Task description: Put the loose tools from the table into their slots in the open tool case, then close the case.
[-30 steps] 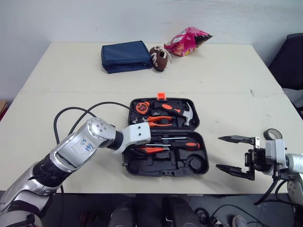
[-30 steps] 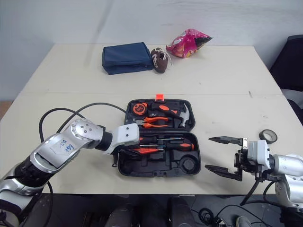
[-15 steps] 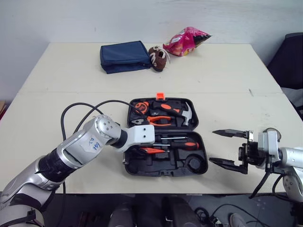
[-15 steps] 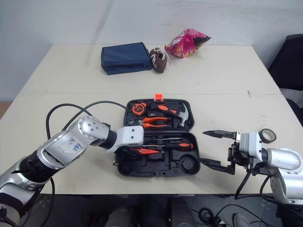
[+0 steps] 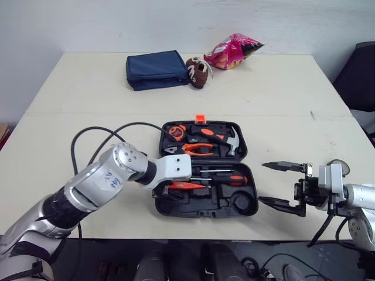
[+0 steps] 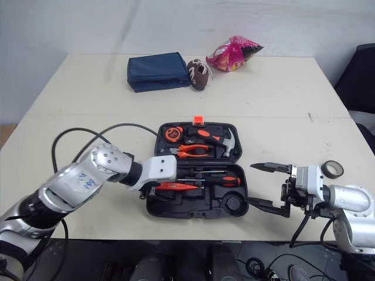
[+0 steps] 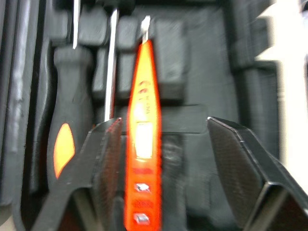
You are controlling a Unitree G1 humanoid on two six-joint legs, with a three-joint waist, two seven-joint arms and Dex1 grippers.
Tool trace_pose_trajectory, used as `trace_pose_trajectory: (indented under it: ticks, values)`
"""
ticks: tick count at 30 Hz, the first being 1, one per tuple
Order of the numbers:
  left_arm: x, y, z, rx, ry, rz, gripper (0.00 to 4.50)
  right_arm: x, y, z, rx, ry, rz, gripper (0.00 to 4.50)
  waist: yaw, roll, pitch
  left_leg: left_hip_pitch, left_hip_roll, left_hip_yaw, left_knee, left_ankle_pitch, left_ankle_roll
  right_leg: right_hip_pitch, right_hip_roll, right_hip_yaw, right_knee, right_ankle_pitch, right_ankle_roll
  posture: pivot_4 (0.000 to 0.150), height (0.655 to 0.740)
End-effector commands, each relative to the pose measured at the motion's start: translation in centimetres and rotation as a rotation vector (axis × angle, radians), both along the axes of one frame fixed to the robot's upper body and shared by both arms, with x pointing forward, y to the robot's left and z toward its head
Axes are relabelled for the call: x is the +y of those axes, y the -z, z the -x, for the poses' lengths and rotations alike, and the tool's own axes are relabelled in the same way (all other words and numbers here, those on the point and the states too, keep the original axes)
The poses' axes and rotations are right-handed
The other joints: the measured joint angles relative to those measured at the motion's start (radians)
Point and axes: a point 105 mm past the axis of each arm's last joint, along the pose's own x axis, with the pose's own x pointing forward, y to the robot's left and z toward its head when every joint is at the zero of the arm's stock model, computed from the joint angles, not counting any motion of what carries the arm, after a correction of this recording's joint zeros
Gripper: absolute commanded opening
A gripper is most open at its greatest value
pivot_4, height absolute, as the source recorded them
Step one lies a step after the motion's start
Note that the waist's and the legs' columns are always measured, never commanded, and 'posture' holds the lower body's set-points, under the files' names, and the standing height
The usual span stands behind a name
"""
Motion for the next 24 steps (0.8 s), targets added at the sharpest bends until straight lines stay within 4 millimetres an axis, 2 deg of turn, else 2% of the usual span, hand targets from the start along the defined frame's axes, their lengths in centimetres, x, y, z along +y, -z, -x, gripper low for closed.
trace_pose_trajectory:
  ticks: [1, 6, 9, 11, 13, 14, 16, 20, 24]
  values:
    - [0.1, -2.8, 0.8, -0.033, 0.032, 0.053, 2.75, -0.6, -0.5, 0.1, -0.027, 0.001, 0.004, 4.5, 0.0, 0.0, 0.0, 0.0, 0.0, 0.0, 0.0, 0.0, 0.0, 0.0, 0.0, 0.0, 0.0, 0.0, 0.0, 0.15, 0.74]
    - [0.3, -4.0, 0.1, -0.101, 0.083, 0.246, 2.75, -0.7, -0.3, 0.2, -0.021, 0.003, -0.002, 4.5, -0.003, 0.0, 0.0, 0.001, 0.0, 0.0, 0.0, 0.0, 0.0, 0.0, 0.0, 0.0, 0.001, 0.0, 0.0, 0.15, 0.74]
    - [0.7, -4.1, -0.4, -0.097, 0.07, 0.402, 1.94, -0.7, -0.2, 0.1, -0.021, 0.007, -0.007, 4.5, -0.001, 0.0, 0.0, 0.001, 0.0, 0.0, 0.0, 0.0, 0.0, 0.0, 0.0, 0.0, 0.001, 0.0, 0.0, 0.15, 0.74]
    - [1.6, -1.8, -0.5, -0.092, 0.074, 0.409, 1.15, -0.7, -0.1, 0.1, -0.031, 0.013, -0.017, 4.5, -0.002, 0.0, 0.0, 0.001, 0.0, 0.0, 0.001, 0.0, 0.0, 0.0, 0.0, 0.0, 0.001, 0.0, 0.0, 0.15, 0.74]
    - [1.9, -0.4, -0.7, -0.081, 0.045, 0.43, 0.27, -0.7, -0.3, 0.2, -0.047, 0.013, -0.032, 4.5, -0.002, 0.0, 0.0, 0.003, 0.0, 0.0, 0.0, 0.0, 0.0, 0.001, 0.0, 0.001, 0.001, 0.0, 0.0, 0.15, 0.74]
    - [1.9, 0.4, -1.2, -0.083, 0.011, 0.43, 0.05, -0.6, -0.5, 0.1, -0.06, 0.016, -0.046, 4.5, -0.001, 0.0, 0.0, 0.003, 0.0, 0.001, 0.0, 0.0, 0.0, 0.001, 0.0, 0.001, 0.001, 0.0, 0.0, 0.15, 0.74]
    - [1.9, 1.7, -1.9, -0.091, -0.041, 0.416, 0.05, -0.5, -0.6, 0.1, -0.073, 0.013, -0.049, 4.5, 0.002, 0.0, 0.0, 0.002, 0.0, 0.0, 0.0, 0.0, 0.0, 0.001, 0.0, 0.0, 0.001, 0.0, 0.0, 0.15, 0.74]
    - [1.4, 2.6, -1.6, -0.076, -0.023, 0.422, 0.05, -0.6, -0.6, 0.1, -0.073, 0.015, -0.04, 4.5, 0.008, 0.0, 0.0, 0.002, -0.001, 0.0, 0.0, 0.0, 0.001, 0.001, -0.001, 0.0, 0.0, 0.0, 0.001, 0.15, 0.74]
    - [1.7, 4.5, -1.7, -0.054, -0.03, 0.36, 0.05, -0.7, -0.7, 0.0, -0.072, 0.018, -0.034, 4.5, 0.009, 0.0, 0.0, 0.002, -0.001, 0.0, 0.0, 0.0, 0.001, 0.001, -0.001, 0.0, 0.0, 0.0, 0.001, 0.15, 0.74]
